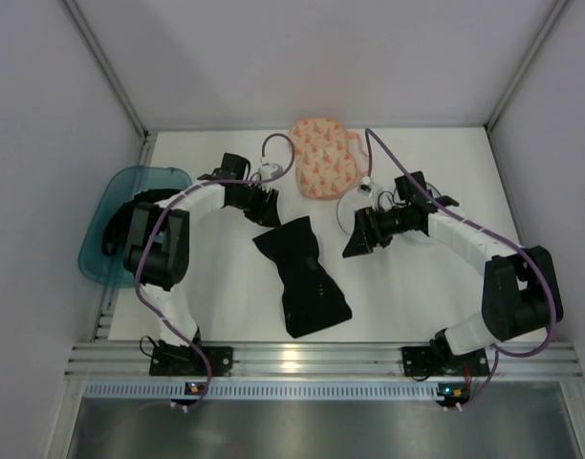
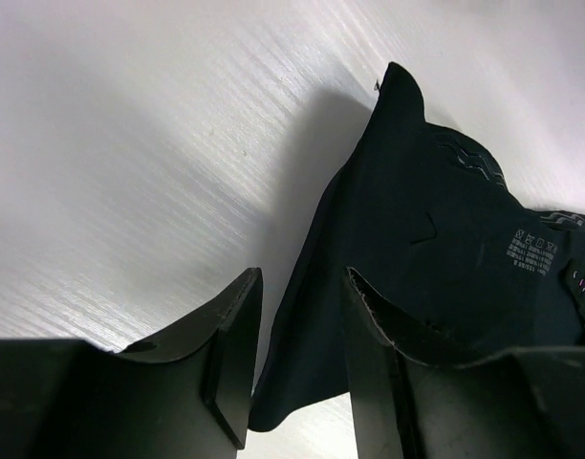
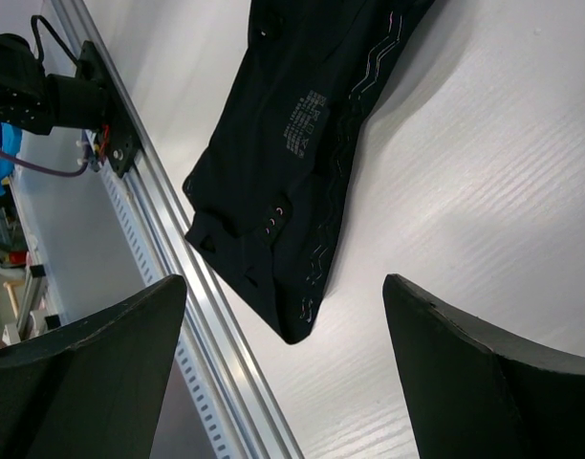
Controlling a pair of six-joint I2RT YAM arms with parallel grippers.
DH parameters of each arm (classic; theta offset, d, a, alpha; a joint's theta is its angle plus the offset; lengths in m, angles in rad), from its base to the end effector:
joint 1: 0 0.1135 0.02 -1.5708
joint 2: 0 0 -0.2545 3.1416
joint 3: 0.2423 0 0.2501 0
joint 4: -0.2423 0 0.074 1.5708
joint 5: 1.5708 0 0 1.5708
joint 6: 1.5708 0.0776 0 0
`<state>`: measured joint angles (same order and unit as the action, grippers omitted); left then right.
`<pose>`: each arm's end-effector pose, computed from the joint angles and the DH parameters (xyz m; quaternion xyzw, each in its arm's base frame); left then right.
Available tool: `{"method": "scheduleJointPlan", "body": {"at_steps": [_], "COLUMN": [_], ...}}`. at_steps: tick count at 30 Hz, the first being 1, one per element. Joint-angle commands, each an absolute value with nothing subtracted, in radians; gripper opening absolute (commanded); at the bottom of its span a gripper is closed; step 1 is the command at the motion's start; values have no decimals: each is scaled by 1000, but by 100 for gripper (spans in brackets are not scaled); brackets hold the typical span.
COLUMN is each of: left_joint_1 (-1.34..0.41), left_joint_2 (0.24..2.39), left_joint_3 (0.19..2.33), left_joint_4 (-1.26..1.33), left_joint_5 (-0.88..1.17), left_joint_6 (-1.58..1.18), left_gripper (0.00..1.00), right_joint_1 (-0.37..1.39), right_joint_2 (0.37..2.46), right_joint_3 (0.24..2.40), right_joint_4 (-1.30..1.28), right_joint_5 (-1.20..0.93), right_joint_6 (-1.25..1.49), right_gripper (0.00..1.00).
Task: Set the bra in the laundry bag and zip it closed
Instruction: Adjust the bra at the center of the board.
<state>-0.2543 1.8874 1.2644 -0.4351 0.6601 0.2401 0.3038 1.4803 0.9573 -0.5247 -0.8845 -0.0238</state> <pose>0.3730 -0.1461 0.1445 0.3036 0.8672 -0.3152 0.2376 0.2672 0.1467 0.1910 -0.2515 0.8433 0.4420 0.1737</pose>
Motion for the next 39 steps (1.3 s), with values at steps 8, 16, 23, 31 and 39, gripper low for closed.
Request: {"method": "scheduleJointPlan", "body": {"at_steps": [8, 16, 23, 31, 39], "left_joint_1": [-256, -259, -264, -264, -264], "left_joint_2": [1908, 1917, 1921, 1888, 1740], "left_joint_3": [1299, 1275, 1267, 1295, 1341], "left_joint_4": [-448, -451, -449, -454, -453], "left_joint_5": [707, 704, 690, 641, 456], "left_joint_6": [298, 318, 316, 307, 282], "left_gripper": [43, 41, 23, 0, 0], "right_joint_1": [290, 290, 313, 333, 330], "right_joint_2": [1466, 1471, 1414, 1434, 1434], "right_joint_3": [954, 957, 881, 884, 894], "right_joint_4": [-534, -529, -471, -489, -486], "right_joint_5": [-897, -899, -968, -957, -940], "right_joint_6": [-64, -58, -78, -91, -78], "right_gripper": [85, 85, 77, 74, 75]}}
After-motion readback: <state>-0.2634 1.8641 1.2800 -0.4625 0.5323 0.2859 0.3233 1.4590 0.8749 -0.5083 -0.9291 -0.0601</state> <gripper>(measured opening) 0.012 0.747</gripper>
